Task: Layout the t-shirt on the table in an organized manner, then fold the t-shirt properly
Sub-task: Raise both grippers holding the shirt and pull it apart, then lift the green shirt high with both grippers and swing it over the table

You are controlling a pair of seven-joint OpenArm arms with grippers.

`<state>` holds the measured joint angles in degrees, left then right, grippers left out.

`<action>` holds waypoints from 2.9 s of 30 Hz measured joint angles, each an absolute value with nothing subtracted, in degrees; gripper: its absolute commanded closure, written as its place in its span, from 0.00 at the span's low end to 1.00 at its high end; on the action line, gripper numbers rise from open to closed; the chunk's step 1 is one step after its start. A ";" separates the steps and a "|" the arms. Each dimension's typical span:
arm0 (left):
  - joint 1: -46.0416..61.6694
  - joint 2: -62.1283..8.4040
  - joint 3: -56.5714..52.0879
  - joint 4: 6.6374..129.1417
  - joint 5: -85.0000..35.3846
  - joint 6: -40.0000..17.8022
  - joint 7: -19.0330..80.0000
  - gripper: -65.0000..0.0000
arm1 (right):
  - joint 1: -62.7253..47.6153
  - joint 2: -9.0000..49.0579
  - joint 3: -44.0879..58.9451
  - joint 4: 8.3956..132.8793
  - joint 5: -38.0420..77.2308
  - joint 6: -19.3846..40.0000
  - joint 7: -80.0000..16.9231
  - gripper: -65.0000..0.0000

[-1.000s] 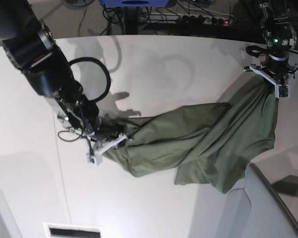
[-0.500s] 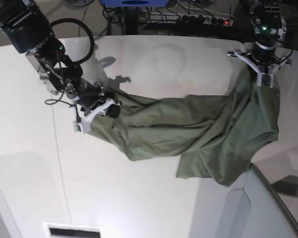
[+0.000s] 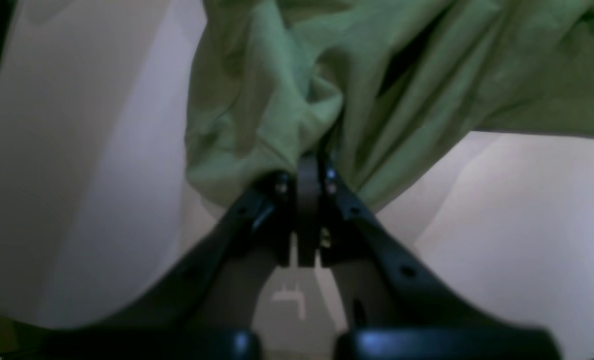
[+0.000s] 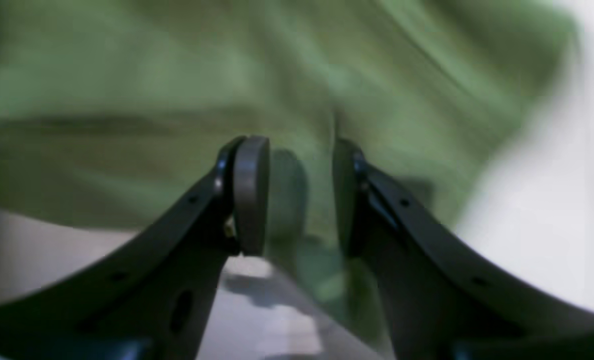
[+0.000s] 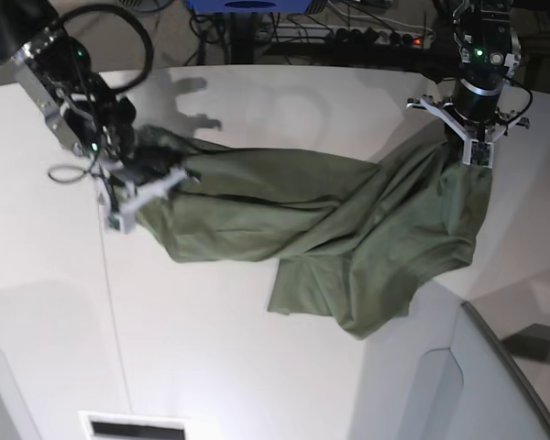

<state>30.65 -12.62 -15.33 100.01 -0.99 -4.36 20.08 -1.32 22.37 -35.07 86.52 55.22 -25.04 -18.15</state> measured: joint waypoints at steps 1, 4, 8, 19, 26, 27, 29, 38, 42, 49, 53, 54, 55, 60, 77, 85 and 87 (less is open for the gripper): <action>30.65 -12.71 -15.42 100.01 -0.99 -4.38 20.12 1.00 | 0.54 21.63 -35.14 86.52 55.18 -24.91 -17.96 0.68; 30.37 -12.82 -15.44 100.01 -1.06 -4.34 20.08 1.00 | 4.29 20.32 -34.87 85.06 55.05 -24.86 -17.72 0.60; 30.33 -12.62 -15.44 100.01 -0.97 -4.36 20.10 1.00 | 6.46 18.52 -34.81 80.44 54.68 -22.85 -21.08 0.51; 30.15 -12.69 -15.44 100.01 -0.86 -4.36 20.05 1.00 | 6.61 14.96 -24.60 72.58 54.06 -12.75 -23.86 0.52; 30.17 -12.69 -15.44 100.01 -0.84 -4.36 20.08 1.00 | 6.85 15.05 -24.60 72.62 54.22 -12.10 -23.86 0.52; 30.17 -12.69 -15.44 100.01 -0.82 -4.36 20.10 1.00 | 6.76 15.03 -24.60 72.62 54.22 -12.12 -23.83 0.52; 30.17 -12.71 -15.44 100.01 -0.84 -4.36 20.10 1.00 | 6.81 14.66 -24.64 72.62 54.24 -12.05 -23.86 0.52; 30.17 -12.71 -15.44 100.01 -0.82 -4.34 20.10 1.00 | 6.81 12.14 -25.02 72.60 54.24 -11.92 -23.86 0.52; 30.17 -12.67 -15.46 100.01 -0.84 -4.36 20.10 1.00 | 6.79 11.92 -25.02 72.60 54.22 -11.97 -23.86 0.52; 30.17 -12.69 -15.59 100.01 -0.84 -4.36 20.10 1.00 | 6.79 11.40 -25.02 72.60 54.24 -11.94 -23.86 0.87; 30.00 -12.69 -15.59 98.52 -0.89 -4.38 20.08 1.00 | 7.03 11.49 -24.75 71.31 54.22 -11.92 -23.79 0.98; 29.82 -12.67 -15.59 98.08 -0.91 -4.38 20.14 1.00 | 7.07 11.51 -24.75 70.65 54.22 -11.92 -23.86 1.00; 29.67 -12.69 -15.59 97.86 -0.86 -4.36 20.18 1.00 | 7.07 11.51 -24.73 70.17 54.24 -11.92 -23.77 1.00; 29.26 -12.69 -15.59 97.12 -0.86 -4.36 20.08 1.00 | 6.96 11.55 -24.77 70.06 54.19 -11.94 -24.05 1.00; 13.10 -16.38 -16.73 109.62 -1.69 -4.82 32.29 1.00 | 9.93 12.75 -6.96 93.86 54.00 -11.84 -44.86 1.00; 2.90 -16.36 -19.46 109.67 -1.72 -7.60 37.56 1.00 | 15.11 12.78 4.67 99.31 54.04 -11.51 -53.04 1.00; 0.69 -16.25 -19.07 109.65 -1.85 -7.75 37.85 1.00 | 16.03 12.64 6.00 99.31 54.00 -11.51 -52.90 1.00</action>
<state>0.69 -16.25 -19.07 109.65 -1.85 -7.75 37.85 16.03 12.64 6.00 99.31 54.00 -11.51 -52.90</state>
